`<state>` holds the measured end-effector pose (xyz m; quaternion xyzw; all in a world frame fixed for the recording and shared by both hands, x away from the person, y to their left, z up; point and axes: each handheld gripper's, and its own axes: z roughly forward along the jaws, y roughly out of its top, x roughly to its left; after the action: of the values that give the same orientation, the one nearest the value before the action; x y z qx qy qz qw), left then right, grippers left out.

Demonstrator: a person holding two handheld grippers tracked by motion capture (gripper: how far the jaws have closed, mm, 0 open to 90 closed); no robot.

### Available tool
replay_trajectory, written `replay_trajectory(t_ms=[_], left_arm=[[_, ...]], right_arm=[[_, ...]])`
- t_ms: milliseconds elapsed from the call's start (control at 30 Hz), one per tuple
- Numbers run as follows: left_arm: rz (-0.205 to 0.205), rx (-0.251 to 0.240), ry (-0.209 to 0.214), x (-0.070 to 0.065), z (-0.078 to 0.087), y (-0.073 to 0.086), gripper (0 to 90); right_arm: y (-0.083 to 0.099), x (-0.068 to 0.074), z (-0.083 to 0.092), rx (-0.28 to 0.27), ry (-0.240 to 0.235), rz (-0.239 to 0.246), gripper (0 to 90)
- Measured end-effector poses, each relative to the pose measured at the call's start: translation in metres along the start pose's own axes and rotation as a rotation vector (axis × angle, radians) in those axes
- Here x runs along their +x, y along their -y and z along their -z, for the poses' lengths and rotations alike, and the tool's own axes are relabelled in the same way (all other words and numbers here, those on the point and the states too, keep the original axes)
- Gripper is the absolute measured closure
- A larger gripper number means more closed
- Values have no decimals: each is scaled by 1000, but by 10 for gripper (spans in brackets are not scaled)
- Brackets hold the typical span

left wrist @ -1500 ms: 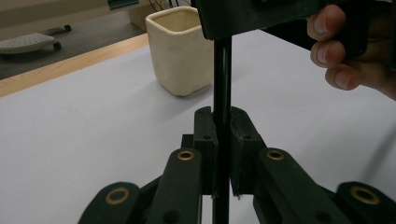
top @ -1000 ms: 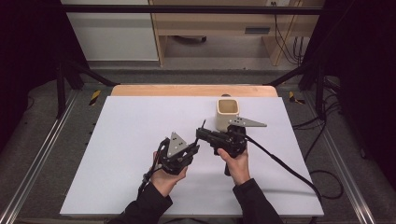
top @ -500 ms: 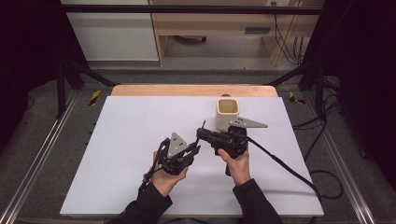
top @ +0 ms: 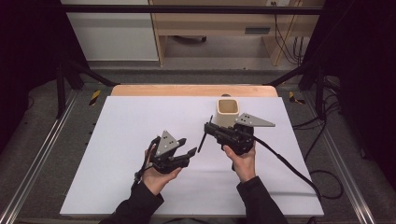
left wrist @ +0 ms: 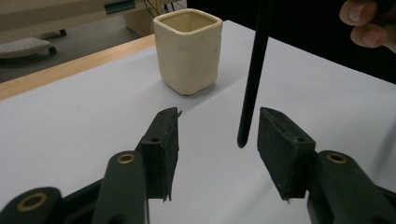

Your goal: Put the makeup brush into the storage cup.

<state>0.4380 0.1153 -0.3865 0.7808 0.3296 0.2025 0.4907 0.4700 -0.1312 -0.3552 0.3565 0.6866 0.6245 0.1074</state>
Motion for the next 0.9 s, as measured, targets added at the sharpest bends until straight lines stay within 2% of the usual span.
replay_trajectory(t_ms=[400,667,900], left_arm=[[-17,2,-12,15,13,7,307],[6,3,-25,28,21,15,187],[9,-12,-33,43,33,24,148]], right_arm=[[-8,-5,9,2,70,65,836],[-13,-10,14,4,107,93,836],[-18,-16,20,3,145,110,836]])
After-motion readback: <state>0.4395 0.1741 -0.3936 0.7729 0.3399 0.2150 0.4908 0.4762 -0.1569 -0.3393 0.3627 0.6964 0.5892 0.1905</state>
